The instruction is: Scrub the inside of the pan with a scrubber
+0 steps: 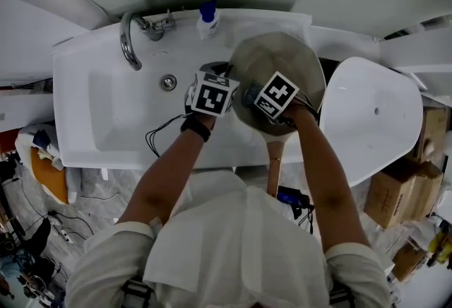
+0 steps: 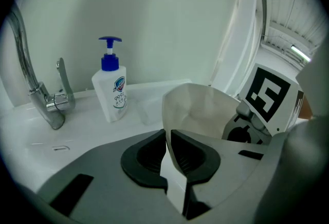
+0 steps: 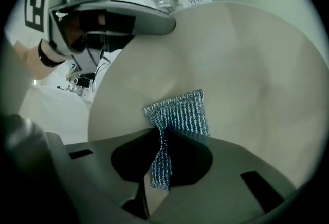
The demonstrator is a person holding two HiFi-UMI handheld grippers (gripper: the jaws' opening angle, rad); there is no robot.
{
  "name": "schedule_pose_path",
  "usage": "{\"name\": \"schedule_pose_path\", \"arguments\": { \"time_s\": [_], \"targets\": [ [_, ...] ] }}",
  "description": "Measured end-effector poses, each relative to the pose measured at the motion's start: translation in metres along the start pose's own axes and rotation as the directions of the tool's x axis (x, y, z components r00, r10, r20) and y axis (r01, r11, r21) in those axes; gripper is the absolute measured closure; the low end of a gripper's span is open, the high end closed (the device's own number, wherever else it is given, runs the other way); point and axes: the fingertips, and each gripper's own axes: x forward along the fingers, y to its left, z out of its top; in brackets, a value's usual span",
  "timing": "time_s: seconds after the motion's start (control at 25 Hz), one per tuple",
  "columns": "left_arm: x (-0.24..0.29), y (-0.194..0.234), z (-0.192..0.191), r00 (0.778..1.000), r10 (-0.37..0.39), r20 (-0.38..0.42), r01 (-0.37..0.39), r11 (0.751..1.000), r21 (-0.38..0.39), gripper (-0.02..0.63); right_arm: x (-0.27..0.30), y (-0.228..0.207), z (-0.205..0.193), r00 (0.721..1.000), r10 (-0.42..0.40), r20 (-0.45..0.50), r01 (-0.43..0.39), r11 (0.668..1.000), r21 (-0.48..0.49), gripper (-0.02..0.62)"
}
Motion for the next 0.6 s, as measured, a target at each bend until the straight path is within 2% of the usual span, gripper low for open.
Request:
{"name": "schedule_pose_path", "arguments": {
  "time_s": [0.16,0.32,0.44,0.6],
  "targets": [
    [0.001,0.000,0.000,1.000,-0.002,0.000,0.002,1.000,0.000,0.563,-0.006,-0.010,-0.036,0.992,-0.014,-0.124,0.017,1.000,0.023,0.549],
    [0.000,0.000,0.000,1.000,-0.003,-0.005,0.003,1.000,0.002,0.563,-0.021,-0.043,-0.056,0.976,-0.119,-0.182,0.132,0.989,0.065,0.549],
    [0.000,0.000,0.000,1.000,-0.002,-0.006,0.003,1.000,0.002,0.563,-0.030,-0.067,-0.056,0.974,-0.176,-0.142,0.192,0.975,0.112,0.549],
    [-0.001,0.000,0.001,1.000,0.000,-0.007,0.000,1.000,0.005,0.563,-0.038,-0.091,-0.040,0.973,-0.230,-0.017,0.229,0.953,0.200,0.549]
  ]
}}
